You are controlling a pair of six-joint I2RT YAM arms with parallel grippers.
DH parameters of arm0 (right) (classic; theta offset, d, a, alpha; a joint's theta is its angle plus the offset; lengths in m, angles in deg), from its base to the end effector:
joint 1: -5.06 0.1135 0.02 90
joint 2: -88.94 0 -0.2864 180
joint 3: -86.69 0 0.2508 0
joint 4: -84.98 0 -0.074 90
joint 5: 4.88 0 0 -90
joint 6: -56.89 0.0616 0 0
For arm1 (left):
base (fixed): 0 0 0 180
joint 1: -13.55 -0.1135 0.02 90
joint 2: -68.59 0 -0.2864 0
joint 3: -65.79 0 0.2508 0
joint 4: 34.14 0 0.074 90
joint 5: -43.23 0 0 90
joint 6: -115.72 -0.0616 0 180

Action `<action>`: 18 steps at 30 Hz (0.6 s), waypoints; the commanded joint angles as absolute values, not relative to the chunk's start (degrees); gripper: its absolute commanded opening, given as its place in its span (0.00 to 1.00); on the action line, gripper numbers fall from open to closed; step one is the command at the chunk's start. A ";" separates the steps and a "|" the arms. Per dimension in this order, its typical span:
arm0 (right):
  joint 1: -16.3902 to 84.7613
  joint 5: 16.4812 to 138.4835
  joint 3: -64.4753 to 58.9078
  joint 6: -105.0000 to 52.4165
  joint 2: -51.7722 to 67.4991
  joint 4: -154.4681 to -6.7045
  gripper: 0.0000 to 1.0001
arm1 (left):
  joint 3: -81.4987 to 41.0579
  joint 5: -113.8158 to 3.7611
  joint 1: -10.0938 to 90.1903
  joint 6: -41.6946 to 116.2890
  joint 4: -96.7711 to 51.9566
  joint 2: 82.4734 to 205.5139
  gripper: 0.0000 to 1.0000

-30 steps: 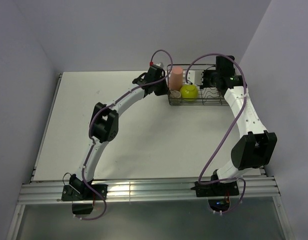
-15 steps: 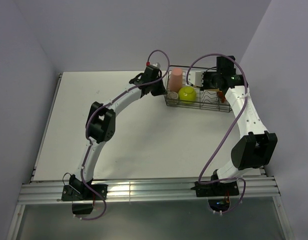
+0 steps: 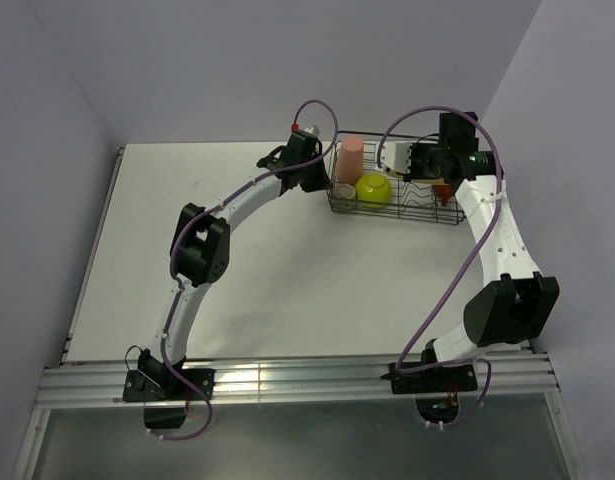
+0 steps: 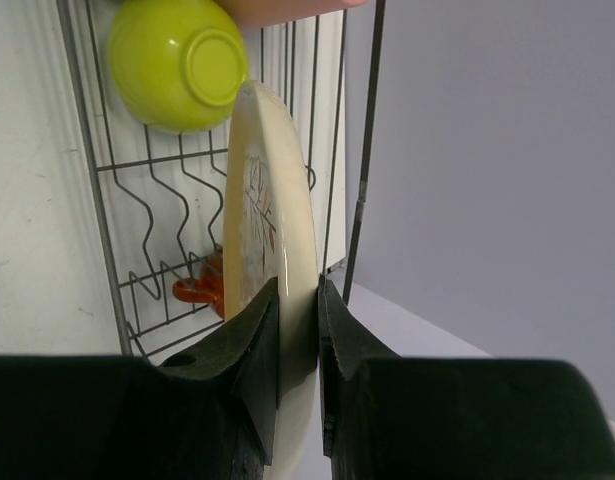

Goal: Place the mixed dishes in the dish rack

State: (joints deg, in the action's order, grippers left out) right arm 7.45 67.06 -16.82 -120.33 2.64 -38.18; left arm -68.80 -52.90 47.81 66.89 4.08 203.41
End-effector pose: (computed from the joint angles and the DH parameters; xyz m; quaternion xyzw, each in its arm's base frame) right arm 0.3421 0.0334 0.3890 -0.6772 0.5870 -0.1786 0.4061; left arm 0.4745 -0.3312 0.2315 -0.0310 0.8990 -0.3037 0.3140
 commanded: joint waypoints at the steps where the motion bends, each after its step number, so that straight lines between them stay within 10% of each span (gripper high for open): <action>1: 6.82 66.49 -20.40 -121.61 7.12 -42.07 0.00 | -68.72 -50.55 46.68 64.65 6.15 201.74 0.00; 18: 5.50 65.35 -21.98 -121.70 2.46 -39.43 0.00 | -68.55 -50.19 46.60 64.21 6.68 201.48 0.00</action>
